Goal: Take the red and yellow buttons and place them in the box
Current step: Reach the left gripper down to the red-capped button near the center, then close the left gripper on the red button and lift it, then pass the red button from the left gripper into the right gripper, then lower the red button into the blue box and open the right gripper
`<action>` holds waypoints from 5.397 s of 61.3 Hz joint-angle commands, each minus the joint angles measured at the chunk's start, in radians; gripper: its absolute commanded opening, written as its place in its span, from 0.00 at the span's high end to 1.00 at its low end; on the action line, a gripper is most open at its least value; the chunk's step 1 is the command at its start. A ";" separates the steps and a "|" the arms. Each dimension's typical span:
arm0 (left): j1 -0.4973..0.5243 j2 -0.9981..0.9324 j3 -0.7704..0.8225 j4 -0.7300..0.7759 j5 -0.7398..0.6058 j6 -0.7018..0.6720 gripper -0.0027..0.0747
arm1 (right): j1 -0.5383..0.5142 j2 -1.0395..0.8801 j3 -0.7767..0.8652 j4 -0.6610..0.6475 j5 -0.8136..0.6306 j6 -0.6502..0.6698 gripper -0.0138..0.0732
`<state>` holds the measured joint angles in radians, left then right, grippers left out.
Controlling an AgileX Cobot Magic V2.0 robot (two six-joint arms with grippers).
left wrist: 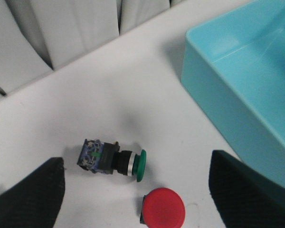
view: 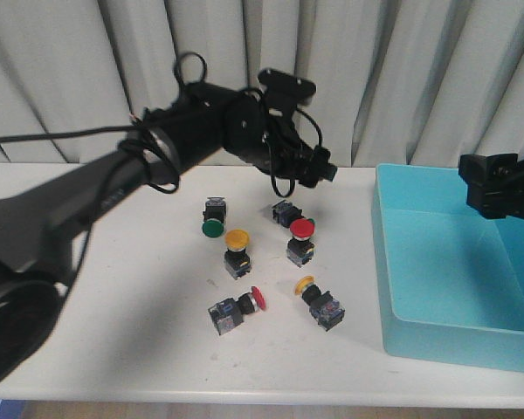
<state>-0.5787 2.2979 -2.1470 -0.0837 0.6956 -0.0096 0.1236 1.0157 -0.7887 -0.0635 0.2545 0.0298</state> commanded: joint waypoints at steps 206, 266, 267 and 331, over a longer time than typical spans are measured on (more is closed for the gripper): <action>-0.137 -0.386 -0.056 -0.412 0.346 -0.007 0.93 | 0.332 0.144 0.016 0.178 -0.366 -0.428 0.86; -0.136 -0.496 -0.056 0.098 0.242 0.150 0.37 | 0.226 0.144 0.016 0.225 -0.359 -0.418 0.84; -0.136 -0.505 -0.056 0.137 0.248 0.146 0.38 | 0.215 0.144 0.016 0.234 -0.359 -0.418 0.84; -0.008 -0.618 0.384 0.573 0.469 -0.069 0.98 | -0.110 0.826 -0.387 0.347 0.116 -0.414 0.80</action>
<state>-0.5888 1.7260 -1.7428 0.4788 1.2226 -0.0659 0.0190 1.8436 -1.1121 0.3060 0.3723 -0.3825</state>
